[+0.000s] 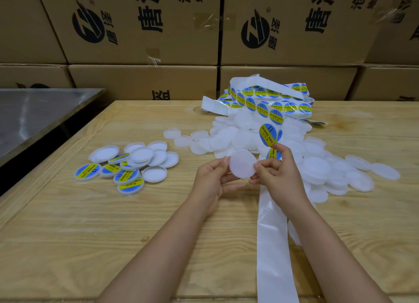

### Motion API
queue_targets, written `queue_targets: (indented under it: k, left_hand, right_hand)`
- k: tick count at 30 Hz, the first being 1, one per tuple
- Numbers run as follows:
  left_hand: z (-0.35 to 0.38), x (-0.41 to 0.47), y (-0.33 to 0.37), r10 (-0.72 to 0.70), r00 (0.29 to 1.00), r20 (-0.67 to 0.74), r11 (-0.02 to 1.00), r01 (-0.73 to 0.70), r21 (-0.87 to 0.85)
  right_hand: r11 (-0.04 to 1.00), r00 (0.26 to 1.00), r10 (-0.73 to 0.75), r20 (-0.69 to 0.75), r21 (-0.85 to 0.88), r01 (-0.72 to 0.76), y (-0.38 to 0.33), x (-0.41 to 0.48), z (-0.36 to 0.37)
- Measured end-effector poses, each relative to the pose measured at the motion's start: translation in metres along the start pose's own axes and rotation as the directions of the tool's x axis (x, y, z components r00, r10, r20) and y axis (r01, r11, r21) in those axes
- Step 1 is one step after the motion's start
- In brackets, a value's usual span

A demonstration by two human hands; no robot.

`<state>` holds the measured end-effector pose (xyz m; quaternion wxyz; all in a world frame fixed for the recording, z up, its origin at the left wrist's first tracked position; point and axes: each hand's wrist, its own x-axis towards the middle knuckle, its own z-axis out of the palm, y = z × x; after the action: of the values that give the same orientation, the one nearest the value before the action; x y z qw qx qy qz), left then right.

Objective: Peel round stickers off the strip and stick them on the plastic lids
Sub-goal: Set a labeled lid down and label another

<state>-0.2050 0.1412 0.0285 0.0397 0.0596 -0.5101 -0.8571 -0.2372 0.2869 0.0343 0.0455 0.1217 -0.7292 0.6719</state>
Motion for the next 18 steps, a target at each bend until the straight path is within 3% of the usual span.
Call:
queue_targets:
  k: [11,18]
  left_hand:
    - [0.0019,0.0002,-0.0022,0.027,0.999,-0.035,0.999,-0.025,0.045]
    - [-0.0003,0.0006,-0.0023,0.051,0.999,-0.012,0.995,-0.050,0.086]
  right_hand:
    - [0.991,0.980,-0.128,-0.154,-0.047,0.122,-0.0047,0.0020,-0.0016]
    - [0.995,0.997,-0.003,-0.076,-0.098,-0.005,-0.0023,0.0029,-0.0056]
